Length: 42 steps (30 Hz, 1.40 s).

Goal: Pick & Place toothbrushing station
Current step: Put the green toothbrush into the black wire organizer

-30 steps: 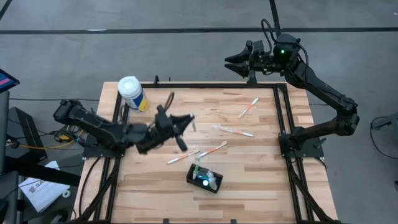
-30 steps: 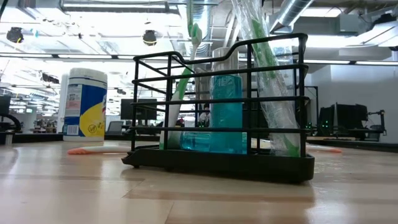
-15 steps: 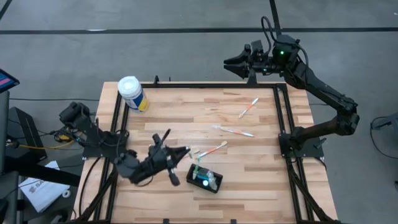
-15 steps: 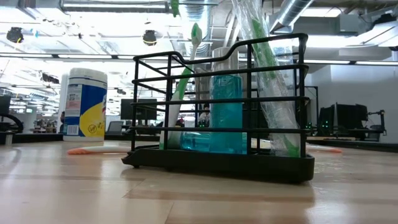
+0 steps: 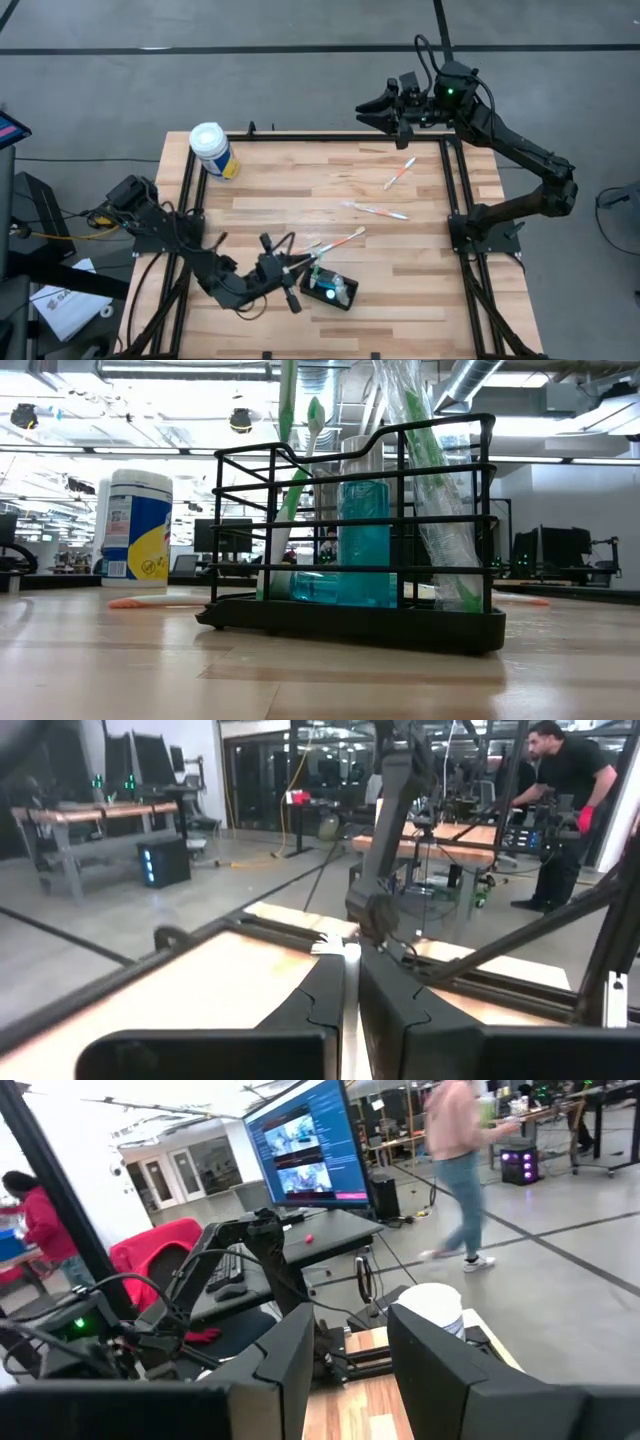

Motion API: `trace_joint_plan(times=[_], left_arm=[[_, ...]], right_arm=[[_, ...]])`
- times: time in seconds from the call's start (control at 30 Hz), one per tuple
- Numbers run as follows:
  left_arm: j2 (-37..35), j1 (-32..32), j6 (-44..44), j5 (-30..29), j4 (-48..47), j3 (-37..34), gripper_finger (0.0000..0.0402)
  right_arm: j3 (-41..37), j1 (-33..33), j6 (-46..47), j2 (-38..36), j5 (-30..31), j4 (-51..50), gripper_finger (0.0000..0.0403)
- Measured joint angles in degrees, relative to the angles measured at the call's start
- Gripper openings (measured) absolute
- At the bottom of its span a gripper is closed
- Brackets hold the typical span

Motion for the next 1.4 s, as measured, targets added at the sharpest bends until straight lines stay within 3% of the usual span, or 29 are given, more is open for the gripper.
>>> trace_joint_plan(times=[0.27, 0.9, 1.17, 1.4], left_arm=[[2.7, 0.3, -1.7, 0.0, 0.8, -0.5, 0.0006], [2.7, 0.7, -13.7, -0.6, 3.0, -13.1, 0.0006], [2.7, 1.1, -15.5, 3.0, 3.1, -14.6, 0.0012], [2.7, 3.6, -15.3, 10.0, 3.0, -14.6, 0.0018]], right_arm=[[0.0, 0.6, -2.5, 0.0, 0.0, -0.8, 0.0122], [0.0, 0.6, -6.6, 0.0, 0.0, -3.2, 0.0122], [0.0, 0.6, -8.0, 0.0, 0.0, -3.2, 0.0122], [0.0, 0.8, -8.0, 0.0, 0.0, -3.2, 0.0122]])
